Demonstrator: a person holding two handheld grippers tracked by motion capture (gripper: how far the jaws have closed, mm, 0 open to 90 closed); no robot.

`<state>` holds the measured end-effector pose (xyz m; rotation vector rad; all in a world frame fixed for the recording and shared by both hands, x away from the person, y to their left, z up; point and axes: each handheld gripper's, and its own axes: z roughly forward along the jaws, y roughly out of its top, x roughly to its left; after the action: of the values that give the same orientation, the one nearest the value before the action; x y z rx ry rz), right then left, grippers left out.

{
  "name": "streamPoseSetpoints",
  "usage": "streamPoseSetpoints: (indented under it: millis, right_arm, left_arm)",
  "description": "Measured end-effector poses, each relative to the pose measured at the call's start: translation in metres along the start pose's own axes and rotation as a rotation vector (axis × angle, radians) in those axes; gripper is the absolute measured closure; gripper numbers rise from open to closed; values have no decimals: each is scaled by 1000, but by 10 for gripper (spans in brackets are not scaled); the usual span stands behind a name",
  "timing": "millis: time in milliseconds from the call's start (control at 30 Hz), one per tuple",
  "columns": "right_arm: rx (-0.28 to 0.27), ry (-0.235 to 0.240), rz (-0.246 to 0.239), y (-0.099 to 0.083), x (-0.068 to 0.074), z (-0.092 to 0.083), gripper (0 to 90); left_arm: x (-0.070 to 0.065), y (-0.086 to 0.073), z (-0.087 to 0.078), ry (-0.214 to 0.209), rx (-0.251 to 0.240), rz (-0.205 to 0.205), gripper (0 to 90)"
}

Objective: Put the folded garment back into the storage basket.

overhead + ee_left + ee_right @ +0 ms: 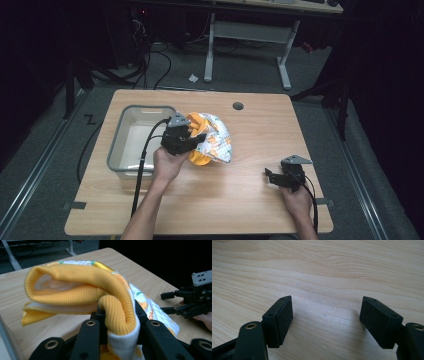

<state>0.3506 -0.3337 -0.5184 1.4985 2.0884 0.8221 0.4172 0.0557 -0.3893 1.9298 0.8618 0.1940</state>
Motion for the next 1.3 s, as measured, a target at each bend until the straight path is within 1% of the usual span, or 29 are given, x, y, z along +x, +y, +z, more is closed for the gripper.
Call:
streamPoseSetpoints:
  millis: [67, 100, 167, 300, 333, 500, 567, 600, 733, 867, 1100, 1167, 1233, 1300]
  right_arm:
    - [0, 0, 0, 0, 0, 0, 268]
    - [0, 0, 0, 0, 0, 0, 268]
    - [0, 0, 0, 0, 0, 0, 268]
    - [0, 0, 0, 0, 0, 0, 268]
    - [0, 0, 2, 0, 0, 0, 268]
    - [0, 0, 2, 0, 0, 0, 268]
    - [-1, 0, 2, 0, 0, 0, 268]
    - [-1, 0, 2, 0, 0, 0, 268]
    - [0, 0, 2, 0, 0, 0, 268]
    - [0, 0, 2, 0, 0, 0, 268]
    - [-1, 0, 2, 0, 0, 0, 268]
    - [0, 0, 2, 0, 0, 0, 268]
    - [0, 0, 2, 0, 0, 0, 268]
    - [0, 0, 2, 0, 0, 0, 268]
  left_arm:
    - [4, 2, -8, -3, -13, 4, 744]
    - [4, 2, -8, -3, -13, 4, 744]
    - [6, 5, -14, 5, -22, 10, 743]
    - [9, 7, -20, 8, -32, 14, 743]
    - [10, 7, -24, 9, -41, 10, 744]
    - [15, 7, -32, 22, -48, 6, 744]
    - [19, 6, -39, 27, -53, -2, 743]
    - [19, 6, -39, 27, -53, -2, 744]
    - [26, 4, -47, 39, -66, -16, 744]
    - [29, 4, -54, 41, -76, -21, 744]
    - [36, 3, -61, 40, -75, -25, 744]
    - [40, 3, -64, 50, -69, -30, 744]
    - [41, 2, -66, 54, -70, -32, 743]
    - [44, 1, -71, 62, -73, -38, 743]
